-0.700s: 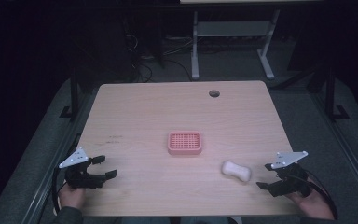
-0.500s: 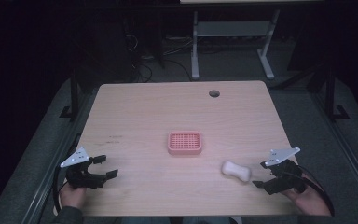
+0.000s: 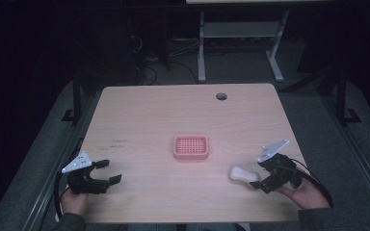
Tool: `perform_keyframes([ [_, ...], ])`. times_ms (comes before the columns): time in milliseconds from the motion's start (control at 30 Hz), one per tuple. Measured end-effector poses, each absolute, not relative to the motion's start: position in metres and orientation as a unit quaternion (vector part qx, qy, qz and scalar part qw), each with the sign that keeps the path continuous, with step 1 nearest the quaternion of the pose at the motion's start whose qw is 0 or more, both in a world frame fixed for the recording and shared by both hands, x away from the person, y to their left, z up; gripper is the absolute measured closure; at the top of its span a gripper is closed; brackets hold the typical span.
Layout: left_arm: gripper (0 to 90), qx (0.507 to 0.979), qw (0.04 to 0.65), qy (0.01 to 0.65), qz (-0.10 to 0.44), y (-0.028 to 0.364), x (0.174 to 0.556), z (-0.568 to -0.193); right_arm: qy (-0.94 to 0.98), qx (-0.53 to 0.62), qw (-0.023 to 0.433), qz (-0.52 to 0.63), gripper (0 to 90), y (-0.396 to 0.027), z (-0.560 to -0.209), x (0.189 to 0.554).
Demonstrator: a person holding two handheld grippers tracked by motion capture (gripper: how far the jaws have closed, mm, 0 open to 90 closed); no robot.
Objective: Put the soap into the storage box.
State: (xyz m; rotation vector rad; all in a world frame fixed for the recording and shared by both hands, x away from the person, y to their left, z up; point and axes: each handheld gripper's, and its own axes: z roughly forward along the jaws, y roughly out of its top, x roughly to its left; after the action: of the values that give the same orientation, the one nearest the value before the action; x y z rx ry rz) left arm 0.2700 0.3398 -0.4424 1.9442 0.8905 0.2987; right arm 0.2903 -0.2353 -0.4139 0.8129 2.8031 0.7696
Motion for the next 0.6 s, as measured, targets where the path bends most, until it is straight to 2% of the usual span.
perform_keyframes([
  [233, 13.9, 0.792, 0.473, 0.367, 0.123, 0.342, 0.27, -0.441, 0.939, 0.243, 0.064, 0.234, 17.0, -0.214, -0.413, 0.302],
  [600, 13.9, 0.792, 0.472, 0.366, 0.125, 0.342, 0.272, -0.442, 0.958, 0.229, 0.043, 0.167, 29.1, -0.193, -0.426, 0.314],
])
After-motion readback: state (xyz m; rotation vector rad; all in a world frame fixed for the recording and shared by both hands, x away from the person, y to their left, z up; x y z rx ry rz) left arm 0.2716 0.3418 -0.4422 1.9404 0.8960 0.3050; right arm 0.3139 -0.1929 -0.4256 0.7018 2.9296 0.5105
